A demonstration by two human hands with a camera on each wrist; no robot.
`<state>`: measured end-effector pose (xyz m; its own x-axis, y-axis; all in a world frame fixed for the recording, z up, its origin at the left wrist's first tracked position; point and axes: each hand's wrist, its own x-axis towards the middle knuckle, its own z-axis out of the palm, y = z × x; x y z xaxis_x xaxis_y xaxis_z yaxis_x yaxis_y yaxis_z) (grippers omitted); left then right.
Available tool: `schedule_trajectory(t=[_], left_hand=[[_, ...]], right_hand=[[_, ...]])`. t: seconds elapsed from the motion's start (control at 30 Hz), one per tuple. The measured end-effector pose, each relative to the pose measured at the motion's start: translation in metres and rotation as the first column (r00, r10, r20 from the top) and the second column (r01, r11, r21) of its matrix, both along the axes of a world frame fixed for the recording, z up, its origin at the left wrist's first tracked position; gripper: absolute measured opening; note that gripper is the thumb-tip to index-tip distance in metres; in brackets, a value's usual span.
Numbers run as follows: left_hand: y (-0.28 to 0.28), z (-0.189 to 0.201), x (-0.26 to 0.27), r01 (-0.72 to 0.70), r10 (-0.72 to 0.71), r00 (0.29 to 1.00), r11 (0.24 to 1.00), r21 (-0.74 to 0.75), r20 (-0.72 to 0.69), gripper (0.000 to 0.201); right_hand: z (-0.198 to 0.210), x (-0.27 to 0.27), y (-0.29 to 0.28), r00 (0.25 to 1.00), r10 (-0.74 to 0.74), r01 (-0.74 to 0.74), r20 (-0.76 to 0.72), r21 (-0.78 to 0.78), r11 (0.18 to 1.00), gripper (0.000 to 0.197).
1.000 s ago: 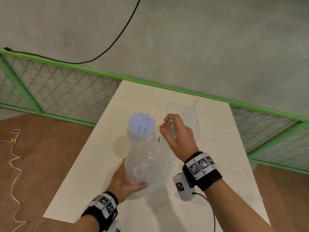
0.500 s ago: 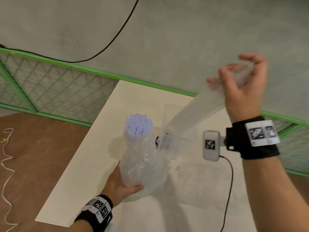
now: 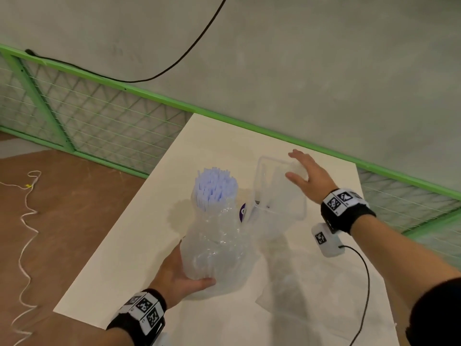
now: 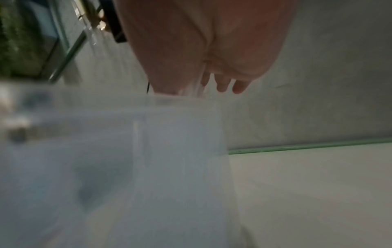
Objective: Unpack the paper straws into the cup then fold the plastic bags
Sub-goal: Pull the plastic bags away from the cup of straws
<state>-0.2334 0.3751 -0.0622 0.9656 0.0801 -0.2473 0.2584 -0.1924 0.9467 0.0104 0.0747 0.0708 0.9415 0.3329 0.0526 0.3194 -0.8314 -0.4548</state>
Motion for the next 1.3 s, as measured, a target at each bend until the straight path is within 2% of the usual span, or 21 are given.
schedule_trajectory(t=[0.1,0.2,0.3,0.37,0.43,0.53,0.6,0.67,0.7,0.77,0.8,0.83,0.9,0.93,1.0,1.1,1.17,1.23,1.3], left_hand=[[-0.001,0.001,-0.001,-0.013,0.013,1.000,1.000,0.000,-0.007,0.097],[-0.002,0.004,-0.001,-0.012,0.012,1.000,1.000,-0.003,0.000,0.095],[-0.003,0.006,-0.001,-0.015,0.015,1.000,1.000,-0.005,0.005,0.091],[-0.004,0.006,-0.001,-0.026,0.026,1.000,1.000,-0.003,0.012,0.088],[-0.004,0.006,-0.001,-0.032,0.032,0.999,0.999,-0.007,0.003,0.088],[-0.006,0.006,-0.002,-0.049,0.049,0.999,0.998,-0.030,-0.009,0.091],[-0.006,0.007,-0.001,-0.049,0.049,0.999,0.998,-0.047,-0.015,0.089],[-0.007,0.008,-0.001,-0.054,0.053,0.998,0.997,-0.058,-0.014,0.088],[-0.007,0.008,-0.001,-0.058,0.057,0.998,0.997,-0.059,-0.017,0.088],[-0.006,0.007,-0.001,-0.058,0.057,0.998,0.997,-0.059,-0.021,0.089],[-0.006,0.007,-0.001,-0.057,0.056,0.998,0.997,-0.057,-0.023,0.089],[-0.006,0.007,-0.001,-0.058,0.057,0.998,0.997,-0.059,-0.025,0.089],[-0.007,0.007,0.000,-0.065,0.064,0.998,0.995,-0.071,-0.028,0.089],[-0.007,0.007,0.000,-0.067,0.065,0.998,0.995,-0.071,-0.025,0.089],[-0.007,0.007,0.000,-0.063,0.062,0.998,0.996,-0.068,-0.021,0.088],[-0.007,0.007,0.000,-0.062,0.061,0.998,0.996,-0.067,-0.023,0.089],[-0.007,0.008,0.000,-0.065,0.063,0.998,0.996,-0.066,-0.024,0.088],[-0.007,0.008,0.000,-0.067,0.066,0.998,0.996,-0.063,-0.025,0.089],[-0.007,0.007,0.001,-0.068,0.066,0.998,0.995,-0.076,-0.024,0.091]], right_hand=[[-0.008,0.007,0.007,0.997,0.078,-0.073,0.021,-0.193,0.979,0.073],[0.006,0.011,0.020,0.994,0.097,-0.085,0.044,-0.213,0.973,0.097],[0.015,0.015,0.030,0.980,0.193,-0.201,-0.056,-0.306,0.931,0.113],[0.011,0.019,0.037,0.975,0.209,-0.223,-0.079,-0.392,0.893,0.107],[0.003,0.022,0.041,0.982,0.174,-0.187,-0.067,-0.382,0.905,0.084],[-0.007,0.026,0.044,0.991,0.134,-0.133,-0.013,-0.206,0.969,0.050],[-0.008,0.031,0.041,0.992,0.121,-0.120,0.022,-0.060,0.991,0.045],[-0.002,0.038,0.036,0.994,0.104,-0.103,-0.026,0.051,0.993,0.056],[0.003,0.041,0.033,0.988,0.116,-0.112,-0.103,0.044,0.993,0.061],[0.015,0.042,0.029,0.935,0.153,-0.179,-0.321,-0.053,0.982,0.065],[0.020,0.041,0.027,0.910,0.164,-0.226,-0.381,-0.124,0.966,0.065],[0.024,0.037,0.026,0.905,0.179,-0.274,-0.386,-0.207,0.939,0.069],[0.030,0.029,0.026,0.916,0.218,-0.336,-0.337,-0.348,0.875,0.097],[0.029,0.026,0.026,0.915,0.240,-0.360,-0.324,-0.389,0.848,0.110],[0.020,0.022,0.023,0.899,0.307,-0.420,-0.311,-0.419,0.805,0.119],[0.006,0.028,0.018,0.900,0.378,-0.435,-0.216,-0.402,0.806,0.107],[0.008,0.033,0.020,0.924,0.347,-0.381,-0.159,-0.419,0.824,0.093],[0.014,0.033,0.026,0.945,0.315,-0.318,-0.090,-0.477,0.819,0.070],[0.018,0.031,0.029,0.954,0.294,-0.285,-0.052,-0.453,0.845,0.057]])
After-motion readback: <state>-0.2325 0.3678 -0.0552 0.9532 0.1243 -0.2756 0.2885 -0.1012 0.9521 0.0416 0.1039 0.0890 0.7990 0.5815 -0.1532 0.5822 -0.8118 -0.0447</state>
